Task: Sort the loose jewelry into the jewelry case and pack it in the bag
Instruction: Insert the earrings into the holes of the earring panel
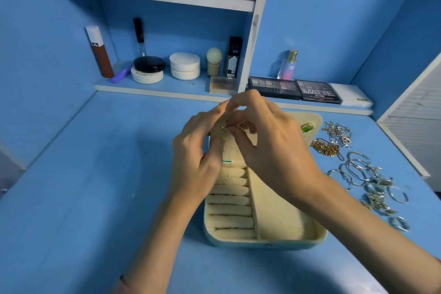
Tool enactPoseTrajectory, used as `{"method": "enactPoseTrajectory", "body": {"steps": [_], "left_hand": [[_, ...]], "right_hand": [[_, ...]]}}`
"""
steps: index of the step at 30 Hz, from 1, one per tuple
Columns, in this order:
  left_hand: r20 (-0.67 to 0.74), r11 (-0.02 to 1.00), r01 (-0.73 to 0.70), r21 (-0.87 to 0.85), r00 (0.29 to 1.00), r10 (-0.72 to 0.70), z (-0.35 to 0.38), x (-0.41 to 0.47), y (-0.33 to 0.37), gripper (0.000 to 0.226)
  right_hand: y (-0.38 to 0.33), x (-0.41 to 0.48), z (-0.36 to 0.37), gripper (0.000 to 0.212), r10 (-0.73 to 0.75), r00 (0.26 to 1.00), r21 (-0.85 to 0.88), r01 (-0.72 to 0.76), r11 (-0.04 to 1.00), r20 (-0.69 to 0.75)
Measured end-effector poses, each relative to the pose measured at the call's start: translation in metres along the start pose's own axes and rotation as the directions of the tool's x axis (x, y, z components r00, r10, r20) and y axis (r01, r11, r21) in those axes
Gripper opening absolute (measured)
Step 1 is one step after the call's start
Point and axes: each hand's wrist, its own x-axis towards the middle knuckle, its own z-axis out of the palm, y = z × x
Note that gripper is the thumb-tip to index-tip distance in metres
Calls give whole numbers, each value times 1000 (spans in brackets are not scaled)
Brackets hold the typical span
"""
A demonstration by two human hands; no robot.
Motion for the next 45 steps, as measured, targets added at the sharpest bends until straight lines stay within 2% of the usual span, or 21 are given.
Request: {"method": "enactPoseTrajectory", "body": {"steps": [4, 13, 16, 20, 24, 29, 33, 36, 39, 42, 45], "left_hand": [[4, 999, -29, 24, 1000, 29, 0, 1, 0, 52], [-48, 984, -118, 131, 991, 125, 5, 2, -4, 32], [-53, 984, -99, 147, 993, 108, 5, 1, -4, 32], [-61, 990, -22, 142, 998, 31, 4, 0, -3, 27], [-46, 988, -27, 151, 998, 35, 4, 0, -2, 23], [-49, 988, -26, 155, 998, 34, 4, 0, -1, 21], [-55, 992, -15, 127, 998, 22, 5, 0, 0, 22], [-55, 993, -17, 115, 998, 24, 5, -1, 0, 24], [-58, 995, -5, 102, 998, 11, 5, -1, 0, 25], [-54, 995, -5, 102, 999, 11, 5, -1, 1, 27], [-53, 995, 5, 99, 999, 0, 4, -2, 0, 23]], "right_hand": [[-3, 0, 1, 26, 14, 999, -3, -14, 1000, -51], [1, 5, 2, 16, -130, 979, -195, 99, 976, -154], [3, 4, 1, 12, -150, 976, -250, 108, 962, -155], [6, -3, -6, 6, -187, 968, -229, 147, 962, -166], [15, -21, -19, 7, -245, 960, -226, 210, 951, -140], [40, -39, -42, 14, -148, 977, -156, 123, 980, -155], [65, -48, -64, 14, 27, 984, -76, -41, 996, -174], [84, -51, -78, 16, 159, 981, -47, -165, 985, -107], [96, -52, -89, 12, 237, 967, -87, -230, 969, 90], [108, -57, -93, 15, 258, 915, -212, -198, 957, 311], [115, -63, -91, 14, 257, 854, -276, -140, 951, 453]]}}
